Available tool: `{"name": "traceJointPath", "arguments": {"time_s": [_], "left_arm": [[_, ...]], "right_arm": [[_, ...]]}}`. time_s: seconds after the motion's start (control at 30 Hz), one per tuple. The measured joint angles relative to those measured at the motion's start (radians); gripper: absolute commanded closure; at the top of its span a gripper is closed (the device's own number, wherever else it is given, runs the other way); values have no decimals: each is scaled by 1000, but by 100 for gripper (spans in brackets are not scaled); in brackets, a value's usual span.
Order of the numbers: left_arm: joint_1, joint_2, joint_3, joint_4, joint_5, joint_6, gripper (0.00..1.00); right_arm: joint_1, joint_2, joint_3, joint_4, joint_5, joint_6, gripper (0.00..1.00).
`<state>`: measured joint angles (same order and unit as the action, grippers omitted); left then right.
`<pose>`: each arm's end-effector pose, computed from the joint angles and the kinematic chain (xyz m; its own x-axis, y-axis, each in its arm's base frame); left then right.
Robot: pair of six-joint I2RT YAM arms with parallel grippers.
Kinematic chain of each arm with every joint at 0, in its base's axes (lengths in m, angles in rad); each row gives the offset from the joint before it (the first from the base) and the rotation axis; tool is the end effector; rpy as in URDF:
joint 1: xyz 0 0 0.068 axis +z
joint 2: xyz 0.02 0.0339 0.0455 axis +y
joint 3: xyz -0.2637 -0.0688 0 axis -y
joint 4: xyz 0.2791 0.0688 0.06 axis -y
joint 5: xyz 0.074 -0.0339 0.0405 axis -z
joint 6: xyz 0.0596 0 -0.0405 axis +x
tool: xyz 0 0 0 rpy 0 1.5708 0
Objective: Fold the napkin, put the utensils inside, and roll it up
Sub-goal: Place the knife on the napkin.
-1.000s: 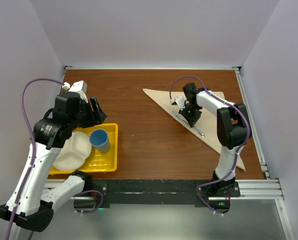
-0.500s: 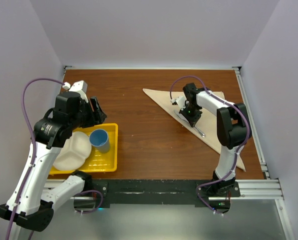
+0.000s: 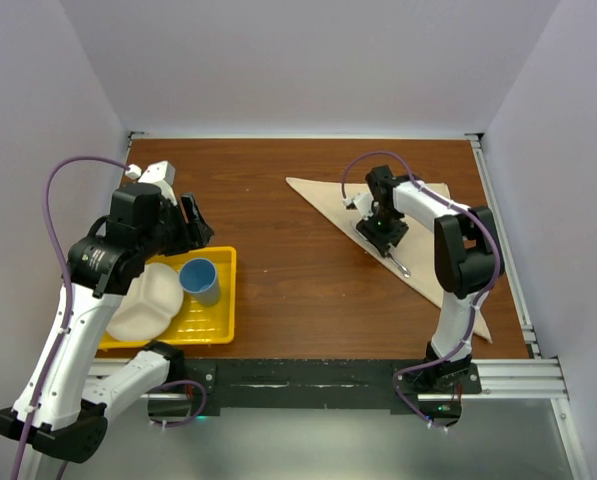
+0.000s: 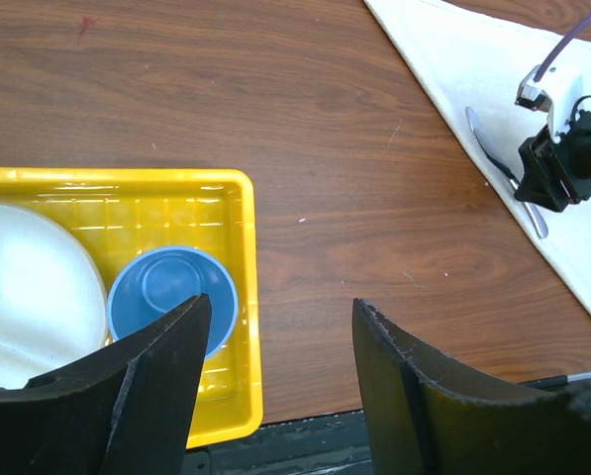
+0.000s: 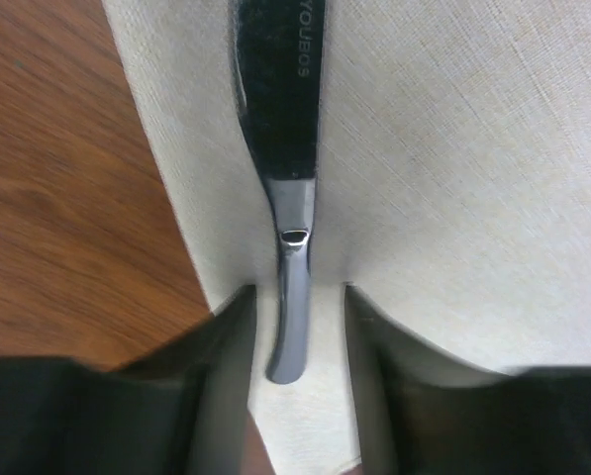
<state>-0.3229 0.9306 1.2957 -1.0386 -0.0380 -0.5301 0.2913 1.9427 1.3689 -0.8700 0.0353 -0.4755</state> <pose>0.1962 -0.0633 0.3974 -0.6564 -0.3132 -0.6863 -0.0498 0.9258 -0.3748 0.3835 0.1128 0.1256 -0.7153 -0.6921 -0.0966 -0.6863 0.7218 -0.0891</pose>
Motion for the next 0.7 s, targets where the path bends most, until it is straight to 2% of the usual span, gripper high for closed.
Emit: {"name": "traceJointPath", "arguments": {"time_s": [0.1,0.13,0.37,0.47,0.53,0.7], "left_arm": [[0,2,0,0,4,0,35],[0,3,0,0,7,-1,35],[0,43,-38,84,90,-30,36],[-11,95,-79,164,127,-58,36],[-42,140,-108,232,131,-85,36],[-186,277,-126,393,77,-164,37]], "right_arm": [[13,-15,31,-36,38,43,42],[21,-31,47,-47,55,64,33],[173,-288,130,-107,189,303,32],[242,-394,101,-109,174,468,31],[253,-467,33,-90,145,578,2],[237,-631,-139,-62,48,731,2]]}}
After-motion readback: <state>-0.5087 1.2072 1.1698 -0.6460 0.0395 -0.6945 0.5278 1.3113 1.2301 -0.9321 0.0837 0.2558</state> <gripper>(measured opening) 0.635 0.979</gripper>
